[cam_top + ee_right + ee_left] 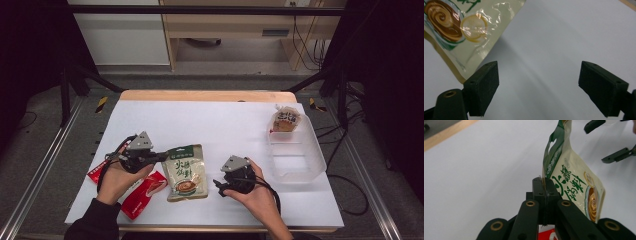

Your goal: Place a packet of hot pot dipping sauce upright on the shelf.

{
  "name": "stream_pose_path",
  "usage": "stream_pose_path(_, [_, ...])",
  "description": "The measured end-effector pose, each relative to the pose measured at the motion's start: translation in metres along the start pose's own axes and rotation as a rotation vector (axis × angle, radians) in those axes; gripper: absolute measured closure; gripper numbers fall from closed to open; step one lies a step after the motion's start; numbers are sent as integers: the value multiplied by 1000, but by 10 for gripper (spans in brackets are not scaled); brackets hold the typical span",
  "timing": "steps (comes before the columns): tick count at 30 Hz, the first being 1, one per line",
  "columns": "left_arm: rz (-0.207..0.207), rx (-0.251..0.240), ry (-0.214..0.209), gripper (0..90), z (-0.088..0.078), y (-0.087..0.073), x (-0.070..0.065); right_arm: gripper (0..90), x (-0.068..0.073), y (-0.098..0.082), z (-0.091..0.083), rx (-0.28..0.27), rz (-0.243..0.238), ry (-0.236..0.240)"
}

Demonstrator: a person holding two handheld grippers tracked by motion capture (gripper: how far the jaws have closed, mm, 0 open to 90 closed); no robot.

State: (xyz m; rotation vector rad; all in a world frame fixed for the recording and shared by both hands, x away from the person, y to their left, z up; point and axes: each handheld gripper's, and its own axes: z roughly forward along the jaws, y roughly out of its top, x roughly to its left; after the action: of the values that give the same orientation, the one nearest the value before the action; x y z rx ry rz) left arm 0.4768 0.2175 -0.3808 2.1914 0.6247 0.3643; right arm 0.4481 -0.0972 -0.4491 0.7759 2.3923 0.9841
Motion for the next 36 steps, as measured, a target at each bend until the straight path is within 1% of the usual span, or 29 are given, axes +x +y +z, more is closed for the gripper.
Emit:
stream_pose_path(1, [0, 0, 0, 900, 0, 0, 0, 175, 1, 2, -2, -15, 2, 8])
stream_pose_path(2, [13, -5, 2, 900, -2, 3, -3, 195, 2, 5, -4, -20, 16, 8])
stream_pose_path(3, [37, -6, 9, 900, -4, 7, -5, 195, 2, 5, -4, -20, 16, 8])
stream_pose_path(4, [48, -8, 10, 900, -4, 9, -7, 209, 4, 11, -8, 6, 4, 14])
stream_pose_path(6, [67, -13, 9, 900, -6, 12, -10, 209, 5, 16, -11, 10, -5, 19])
stream_pose_path(7, [69, -14, 9, 900, -7, 13, -11, 209, 4, 19, -12, 11, -12, 26])
stream_pose_path(8, [69, -14, 9, 900, -7, 13, -11, 209, 4, 19, -12, 11, -12, 26])
stream_pose_path(10, [68, -23, 0, 900, -9, 14, -12, 209, 1, 25, -16, 23, -30, 24])
stream_pose_path(12, [78, -29, -2, 900, -11, 18, -15, 223, -3, 35, -19, 55, -50, 37])
stream_pose_path(13, [78, -29, -2, 900, -11, 18, -15, 223, -3, 35, -19, 55, -50, 37])
stream_pose_path(14, [80, -32, -2, 900, -11, 19, -15, 227, -4, 39, -20, 66, -61, 44])
stream_pose_path(15, [92, -36, 5, 900, -13, 21, -16, 264, -5, 46, -22, 83, -82, 51])
stream_pose_path(16, [92, -36, 5, 900, -13, 21, -16, 264, -5, 46, -22, 83, -82, 51])
stream_pose_path(17, [89, -46, 8, 900, -14, 21, -16, 287, -7, 49, -23, 91, -96, 53])
stream_pose_path(18, [93, -49, 8, 900, -17, 22, -16, 306, -8, 56, -26, 100, -118, 58])
stream_pose_path(19, [93, -49, 8, 900, -17, 22, -16, 306, -8, 56, -26, 100, -118, 58])
stream_pose_path(21, [98, -49, 1, 900, -18, 23, -17, 324, -9, 62, -29, 108, -138, 60])
stream_pose_path(23, [106, -45, 0, 900, -19, 24, -18, 361, -10, 68, -33, 117, -160, 72])
stream_pose_path(26, [115, -45, -3, 900, -18, 25, -20, 389, -12, 76, -35, 132, -184, 92])
stream_pose_path(27, [119, -42, -4, 900, -18, 25, -21, 412, -12, 82, -37, 134, -202, 100])
stream_pose_path(28, [121, -40, -2, 900, -18, 26, -21, 412, -12, 82, -37, 134, -202, 100])
stream_pose_path(29, [121, -39, -2, 900, -18, 26, -21, 427, -11, 88, -38, 131, -207, 127])
stream_pose_path(30, [120, -38, -2, 900, -18, 26, -22, 427, -11, 88, -38, 131, -207, 127])
stream_pose_path(33, [121, -41, -4, 900, -18, 26, -22, 466, -5, 95, -40, 130, -221, 159])
stream_pose_path(36, [127, -43, -9, 900, -18, 26, -23, 565, 1, 100, -38, 124, -254, 176])
